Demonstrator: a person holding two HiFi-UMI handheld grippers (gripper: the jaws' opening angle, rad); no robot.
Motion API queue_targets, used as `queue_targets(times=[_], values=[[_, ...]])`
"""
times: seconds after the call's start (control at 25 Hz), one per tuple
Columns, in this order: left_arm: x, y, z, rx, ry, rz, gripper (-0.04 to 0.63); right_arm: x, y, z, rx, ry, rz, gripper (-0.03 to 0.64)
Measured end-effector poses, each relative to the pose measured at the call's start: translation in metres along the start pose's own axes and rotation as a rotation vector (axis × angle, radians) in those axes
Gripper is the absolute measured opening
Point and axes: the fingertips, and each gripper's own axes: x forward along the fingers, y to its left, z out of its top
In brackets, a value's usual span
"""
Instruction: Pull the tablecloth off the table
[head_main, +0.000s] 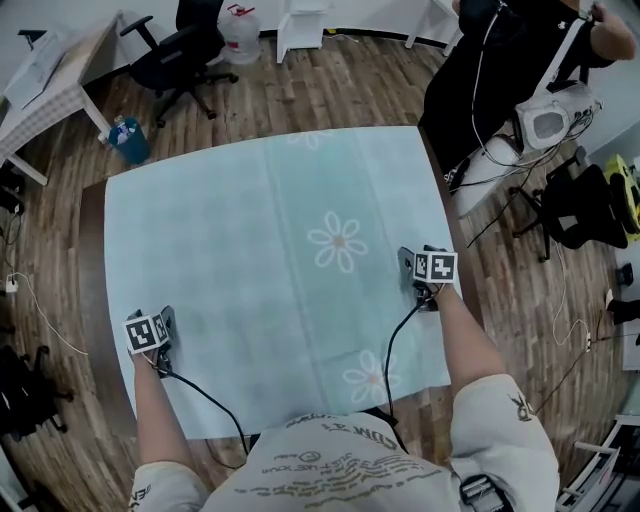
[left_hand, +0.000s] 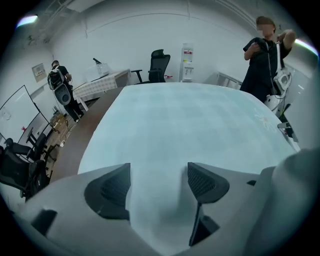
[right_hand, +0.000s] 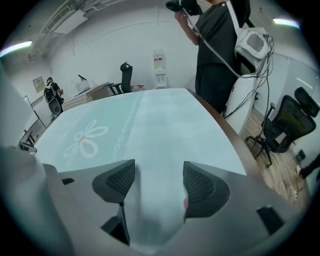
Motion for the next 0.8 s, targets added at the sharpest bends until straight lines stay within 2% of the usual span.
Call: queue_targets(times=[0.2,0.32,0.44,0.52,0.6,0.72,0.8], values=[[0.007,0.003,-0.005,-0.11,0.003,-0.058,0.343,0.008,-0.001,-0.002,0.022,0.024,0.005,0.296],[0.008,0.002,-0.005,-0.119,0.004,-0.076,0.328,0.009,0.001,-0.003,0.03,0.077,-0.003,0.296],[0.007,-0.014,-0.006,-0.094,0.025,-0.102,0.217,0.007,0.001,-0.006,0.028,0.129,-0.007,0.281],[0.007,-0.028,-0.006,-0.067,0.036,-0.111,0.116,0.008,0.008,-0.007,0.024,0.15,-0.004,0.224],[0.008,-0.038,-0.005,-0.013,0.048,-0.081,0.015,0.009,0.018,-0.006,0.014,0.164,0.002,0.151],[0.007,-0.045,-0.004,0.065,0.049,-0.027,0.009,0.008,0.031,-0.007,-0.024,0.168,-0.016,0.027],[0.006,-0.051,-0.002,0.03,0.024,-0.066,0.008,0.007,0.036,-0.007,-0.036,0.148,-0.032,0.018]])
